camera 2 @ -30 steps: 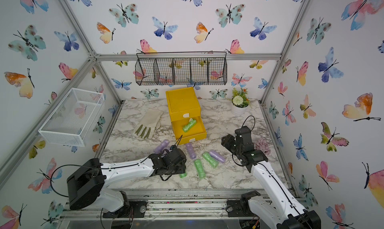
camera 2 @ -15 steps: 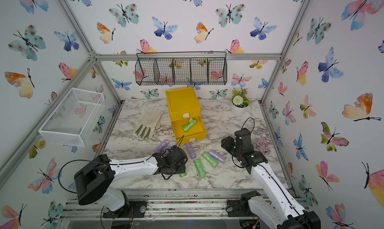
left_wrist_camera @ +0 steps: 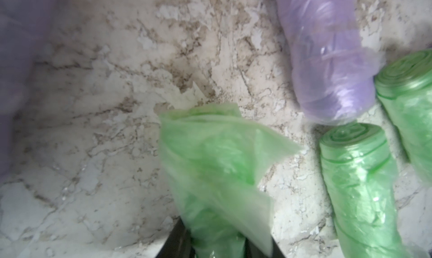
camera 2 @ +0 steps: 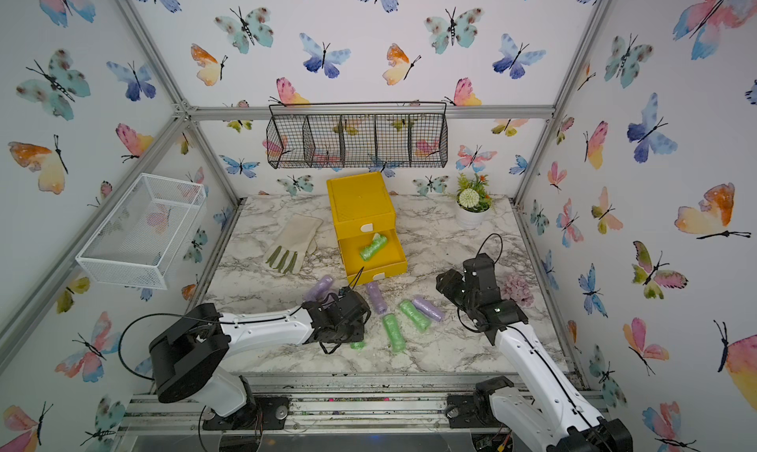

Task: Sort the rolls of trash bags by color and place them into the drawer
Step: Pick up the roll of trash bags from the center of the board.

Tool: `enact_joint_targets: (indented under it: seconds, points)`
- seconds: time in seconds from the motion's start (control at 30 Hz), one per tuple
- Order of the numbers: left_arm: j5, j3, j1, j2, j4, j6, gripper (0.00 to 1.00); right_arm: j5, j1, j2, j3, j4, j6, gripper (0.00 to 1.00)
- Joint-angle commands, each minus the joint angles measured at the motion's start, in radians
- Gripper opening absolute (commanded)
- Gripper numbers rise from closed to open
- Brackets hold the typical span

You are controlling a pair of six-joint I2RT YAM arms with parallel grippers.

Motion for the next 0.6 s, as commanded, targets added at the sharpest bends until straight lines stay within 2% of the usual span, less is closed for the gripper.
enact_joint_targets:
  seconds: [0.0,0.27,0.47,0.57]
  points:
    - [0.005,0.005,0.004,-0.075,-0.065,0.021,0.28,-0.011,-0.004,-0.007,-0.012,0.014,0.008,0.53]
    - [-0.108,0.051,0.001,-0.369,-0.309,0.073,0.26,-0.019,-0.004,0.001,-0.009,0.024,0.003,0.53]
    - [-0.204,0.199,0.006,-0.552,-0.410,0.279,0.22,-0.025,-0.006,-0.006,-0.017,0.040,0.000,0.53]
    - [-0.228,0.308,0.029,-0.564,-0.402,0.441,0.19,-0.029,-0.006,-0.024,-0.029,0.047,-0.001,0.53]
